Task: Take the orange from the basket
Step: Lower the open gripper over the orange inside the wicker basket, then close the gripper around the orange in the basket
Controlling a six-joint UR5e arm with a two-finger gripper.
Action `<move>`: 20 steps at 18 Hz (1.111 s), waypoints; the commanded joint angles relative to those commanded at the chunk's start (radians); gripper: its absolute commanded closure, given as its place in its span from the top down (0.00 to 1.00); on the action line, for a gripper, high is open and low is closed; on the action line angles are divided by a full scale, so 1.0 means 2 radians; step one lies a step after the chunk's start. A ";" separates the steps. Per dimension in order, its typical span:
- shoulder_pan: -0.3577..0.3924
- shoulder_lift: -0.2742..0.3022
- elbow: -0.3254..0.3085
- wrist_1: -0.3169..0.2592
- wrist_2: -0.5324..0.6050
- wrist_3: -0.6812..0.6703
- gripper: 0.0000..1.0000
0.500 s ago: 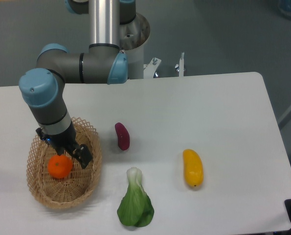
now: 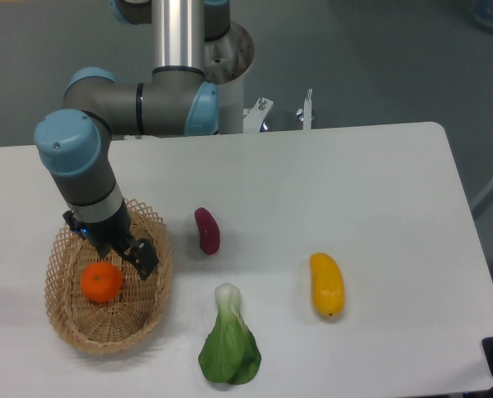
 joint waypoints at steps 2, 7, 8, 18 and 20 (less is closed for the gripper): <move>-0.001 0.000 0.002 0.000 -0.002 -0.003 1.00; -0.005 -0.010 -0.004 0.004 -0.018 -0.048 1.00; -0.008 -0.014 -0.005 0.005 -0.018 -0.051 1.00; -0.035 -0.053 -0.006 0.009 -0.018 -0.065 1.00; -0.046 -0.064 -0.004 0.011 -0.017 -0.090 1.00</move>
